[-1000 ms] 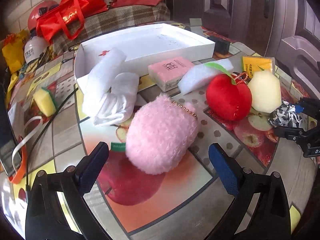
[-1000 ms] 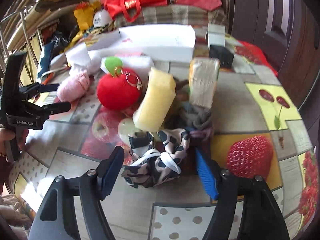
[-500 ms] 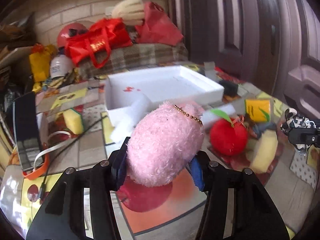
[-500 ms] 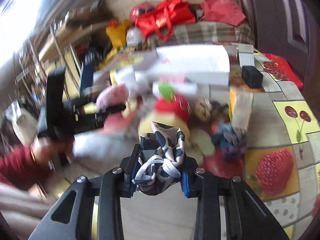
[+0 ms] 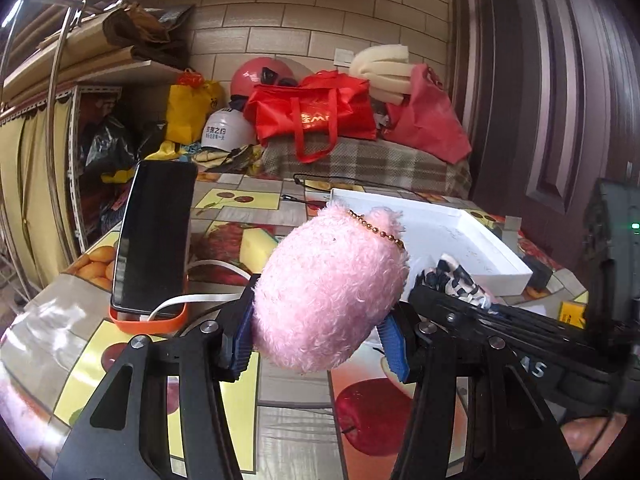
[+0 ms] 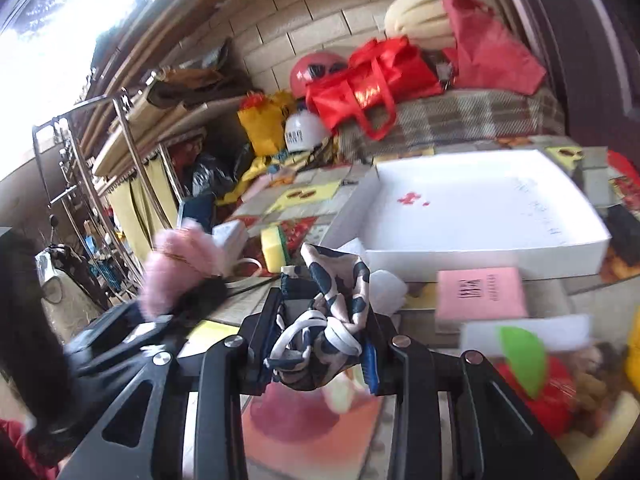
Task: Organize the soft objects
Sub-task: 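Carry the plush and scarf into the white box and open both tools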
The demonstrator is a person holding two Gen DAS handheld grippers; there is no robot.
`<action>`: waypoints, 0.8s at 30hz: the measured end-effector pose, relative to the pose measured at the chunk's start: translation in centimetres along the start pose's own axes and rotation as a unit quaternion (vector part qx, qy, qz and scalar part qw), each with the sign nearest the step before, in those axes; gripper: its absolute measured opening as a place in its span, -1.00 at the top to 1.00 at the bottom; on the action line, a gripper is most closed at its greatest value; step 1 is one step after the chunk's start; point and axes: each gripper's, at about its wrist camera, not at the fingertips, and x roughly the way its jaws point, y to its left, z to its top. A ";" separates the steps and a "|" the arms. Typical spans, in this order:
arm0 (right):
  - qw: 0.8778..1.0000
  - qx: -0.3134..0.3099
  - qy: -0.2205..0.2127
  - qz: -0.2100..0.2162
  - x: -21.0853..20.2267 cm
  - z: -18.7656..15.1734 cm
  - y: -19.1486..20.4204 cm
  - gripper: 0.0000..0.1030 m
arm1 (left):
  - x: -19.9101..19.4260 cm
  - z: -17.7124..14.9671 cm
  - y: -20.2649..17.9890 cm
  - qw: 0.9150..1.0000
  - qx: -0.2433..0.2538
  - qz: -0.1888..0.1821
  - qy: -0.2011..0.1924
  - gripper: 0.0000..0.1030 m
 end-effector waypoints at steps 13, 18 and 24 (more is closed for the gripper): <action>0.982 0.026 -0.089 -0.164 -5.2 2.3 -10.2 0.34 | 3.5 1.3 -5.0 0.998 0.050 -0.012 -0.026 -0.03; 0.973 0.022 -0.114 -0.201 -7.8 1.7 -11.0 0.33 | 5.4 2.2 -6.6 0.997 0.056 -0.023 -0.045 -0.03; 0.966 -0.020 -0.122 -0.225 -5.0 3.3 -8.6 0.32 | 7.7 3.1 -9.9 0.994 0.069 -0.051 -0.061 -0.03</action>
